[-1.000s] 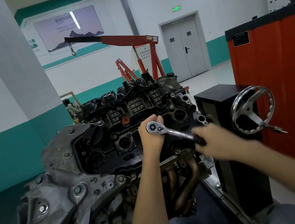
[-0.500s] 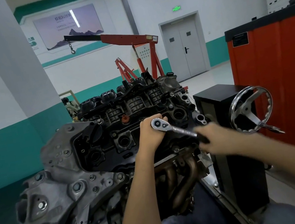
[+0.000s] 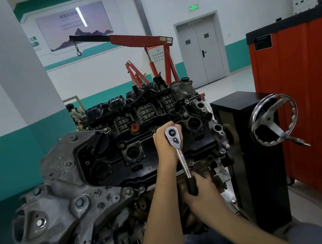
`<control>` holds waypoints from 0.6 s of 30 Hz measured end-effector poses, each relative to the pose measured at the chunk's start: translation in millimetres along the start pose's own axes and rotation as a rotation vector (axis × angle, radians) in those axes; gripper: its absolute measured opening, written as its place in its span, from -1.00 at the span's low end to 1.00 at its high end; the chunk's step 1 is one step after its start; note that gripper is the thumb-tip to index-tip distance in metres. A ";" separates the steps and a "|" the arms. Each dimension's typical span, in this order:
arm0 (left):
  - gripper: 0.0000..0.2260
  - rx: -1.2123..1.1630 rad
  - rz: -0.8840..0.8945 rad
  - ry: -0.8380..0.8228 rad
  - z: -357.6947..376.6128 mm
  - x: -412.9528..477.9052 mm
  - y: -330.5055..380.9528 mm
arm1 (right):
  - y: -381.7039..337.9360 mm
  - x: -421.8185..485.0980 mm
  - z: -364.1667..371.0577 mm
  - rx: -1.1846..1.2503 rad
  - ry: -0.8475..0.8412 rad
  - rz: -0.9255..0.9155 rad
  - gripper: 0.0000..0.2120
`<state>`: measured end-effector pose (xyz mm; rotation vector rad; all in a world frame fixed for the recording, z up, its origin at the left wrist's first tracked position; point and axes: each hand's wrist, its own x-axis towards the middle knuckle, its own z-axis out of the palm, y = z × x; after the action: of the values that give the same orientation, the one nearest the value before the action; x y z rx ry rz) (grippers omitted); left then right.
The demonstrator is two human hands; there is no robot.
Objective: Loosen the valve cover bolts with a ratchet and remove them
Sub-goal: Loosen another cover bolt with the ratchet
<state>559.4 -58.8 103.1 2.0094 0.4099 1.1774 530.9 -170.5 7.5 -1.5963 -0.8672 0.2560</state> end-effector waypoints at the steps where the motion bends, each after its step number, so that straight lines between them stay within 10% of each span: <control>1: -0.57 0.015 0.014 -0.036 -3.7 0.7 -2.9 | -0.4 3.2 -9.4 -0.053 -0.038 -0.022 -0.79; 7: -0.53 0.087 0.062 -0.227 -19.6 5.0 -10.7 | -29.6 66.8 -128.2 -0.751 -0.379 -0.269 -0.87; 11: -0.53 0.071 0.064 -0.188 -16.1 2.0 -6.7 | -57.3 94.5 -153.8 -1.116 -0.306 -0.420 -0.89; 18: -0.54 -0.038 -0.029 0.011 -0.5 -0.7 2.5 | -1.8 11.4 -49.5 -0.197 -0.110 -0.038 -0.82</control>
<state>558.4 -60.6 104.6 1.9587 0.4186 1.1707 568.3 -200.6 24.3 -1.7585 -1.0330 0.2391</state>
